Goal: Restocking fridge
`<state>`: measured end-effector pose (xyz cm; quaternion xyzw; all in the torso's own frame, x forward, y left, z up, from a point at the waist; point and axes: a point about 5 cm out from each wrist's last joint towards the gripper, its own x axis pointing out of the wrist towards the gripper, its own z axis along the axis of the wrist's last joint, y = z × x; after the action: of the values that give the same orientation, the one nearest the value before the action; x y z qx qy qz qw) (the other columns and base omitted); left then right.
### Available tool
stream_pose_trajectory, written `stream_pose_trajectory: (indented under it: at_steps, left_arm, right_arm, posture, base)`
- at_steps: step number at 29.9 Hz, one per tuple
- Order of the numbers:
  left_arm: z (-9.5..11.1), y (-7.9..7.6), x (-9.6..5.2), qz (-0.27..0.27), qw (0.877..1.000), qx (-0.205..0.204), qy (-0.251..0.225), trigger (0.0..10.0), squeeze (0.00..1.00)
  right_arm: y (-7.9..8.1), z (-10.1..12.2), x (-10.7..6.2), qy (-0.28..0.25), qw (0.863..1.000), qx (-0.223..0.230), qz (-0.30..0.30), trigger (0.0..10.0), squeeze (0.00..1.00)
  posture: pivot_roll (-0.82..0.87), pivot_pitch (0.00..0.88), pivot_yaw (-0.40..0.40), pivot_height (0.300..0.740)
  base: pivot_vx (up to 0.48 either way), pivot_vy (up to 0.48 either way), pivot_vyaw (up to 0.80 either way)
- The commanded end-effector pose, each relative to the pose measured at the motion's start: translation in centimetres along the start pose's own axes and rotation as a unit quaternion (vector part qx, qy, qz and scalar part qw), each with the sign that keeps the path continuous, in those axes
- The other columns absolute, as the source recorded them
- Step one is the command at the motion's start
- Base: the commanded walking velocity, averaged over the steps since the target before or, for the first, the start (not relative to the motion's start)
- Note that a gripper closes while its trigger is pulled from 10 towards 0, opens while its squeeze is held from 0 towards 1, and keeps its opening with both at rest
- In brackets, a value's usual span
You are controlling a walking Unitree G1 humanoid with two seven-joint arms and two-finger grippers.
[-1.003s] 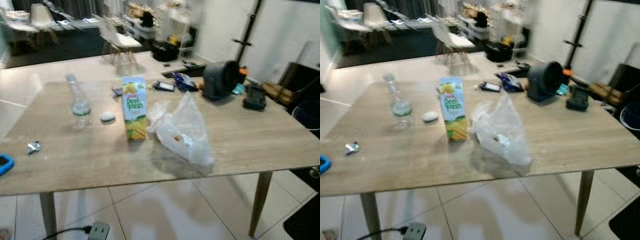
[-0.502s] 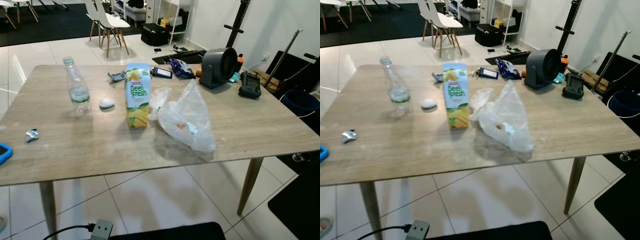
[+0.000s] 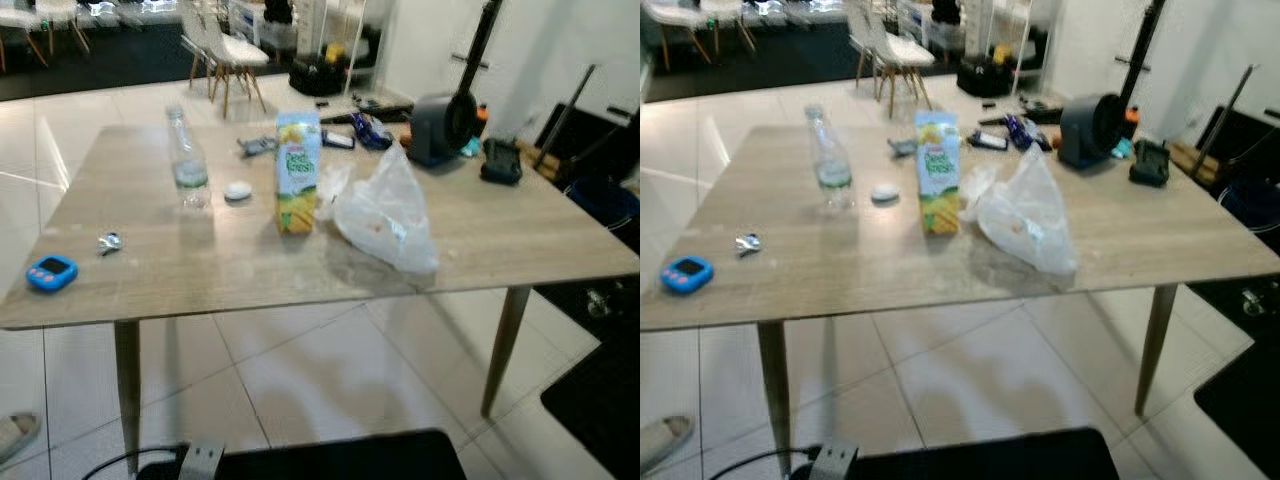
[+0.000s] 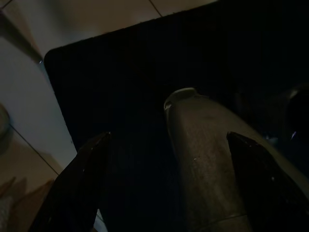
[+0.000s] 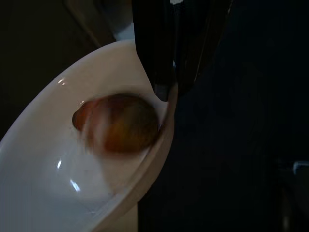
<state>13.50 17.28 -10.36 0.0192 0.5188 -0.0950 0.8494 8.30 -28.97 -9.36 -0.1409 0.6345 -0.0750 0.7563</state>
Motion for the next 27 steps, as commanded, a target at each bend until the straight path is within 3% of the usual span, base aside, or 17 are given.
stream_pose_trajectory:
  at_steps: [1,23,27]
  left_arm:
    - [-2.21,-0.92,-0.19,-0.012,0.999,-0.007,0.042,10.0,0.00]
    - [-1.84,-1.23,-0.06,-0.016,0.999,-0.007,0.037,10.0,0.00]
    - [-2.03,-1.22,-0.10,-0.016,0.999,-0.008,0.039,10.0,0.00]
  right_arm:
    - [-0.46,0.75,-0.05,-0.013,1.000,-0.004,-0.007,10.0,0.00]
    - [-0.90,0.92,-0.09,-0.014,1.000,-0.008,-0.010,10.0,0.00]
    - [-0.78,0.77,-0.08,-0.011,1.000,-0.006,-0.008,10.0,0.00]
  posture:
    - [0.02,0.000,-0.061,0.740]
    - [0.01,0.000,-0.067,0.740]
    - [0.01,0.000,-0.066,0.740]
  base:
    - [0.000,0.000,0.00]
    - [0.000,0.000,0.00]
    - [0.000,0.000,-0.77]
